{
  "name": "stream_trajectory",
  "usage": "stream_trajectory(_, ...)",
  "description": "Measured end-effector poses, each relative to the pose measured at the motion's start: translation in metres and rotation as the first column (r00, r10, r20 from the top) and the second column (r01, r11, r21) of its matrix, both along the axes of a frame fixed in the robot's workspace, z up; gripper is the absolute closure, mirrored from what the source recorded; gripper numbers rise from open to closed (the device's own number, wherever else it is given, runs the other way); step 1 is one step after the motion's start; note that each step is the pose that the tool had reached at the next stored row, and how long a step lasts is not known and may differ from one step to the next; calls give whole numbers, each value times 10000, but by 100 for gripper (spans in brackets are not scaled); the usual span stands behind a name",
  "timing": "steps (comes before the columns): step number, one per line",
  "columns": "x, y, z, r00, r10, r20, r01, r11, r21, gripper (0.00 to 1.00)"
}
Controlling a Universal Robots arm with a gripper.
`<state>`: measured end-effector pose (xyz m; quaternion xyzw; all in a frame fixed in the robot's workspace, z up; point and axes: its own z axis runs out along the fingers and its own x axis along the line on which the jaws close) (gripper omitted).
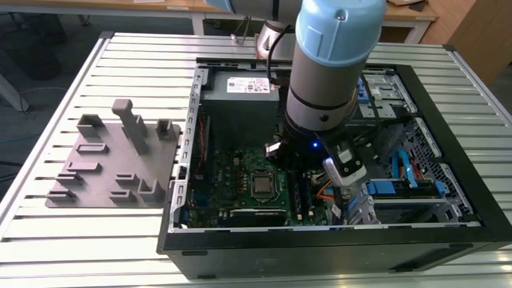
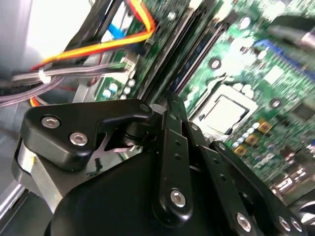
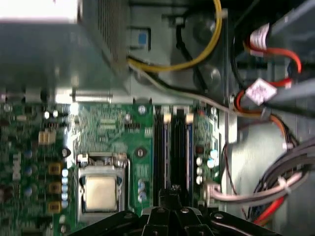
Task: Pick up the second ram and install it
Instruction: 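Press down the second ram until it locks into place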
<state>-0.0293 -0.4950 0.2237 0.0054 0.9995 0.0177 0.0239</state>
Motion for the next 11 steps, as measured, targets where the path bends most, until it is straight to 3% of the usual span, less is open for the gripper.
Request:
stream_trajectory(4,0,-77,-9,10000,0,-1,0,10000,-29,93)
stream_trajectory(11,-1,-93,-46,10000,0,-7,0,10000,-37,93)
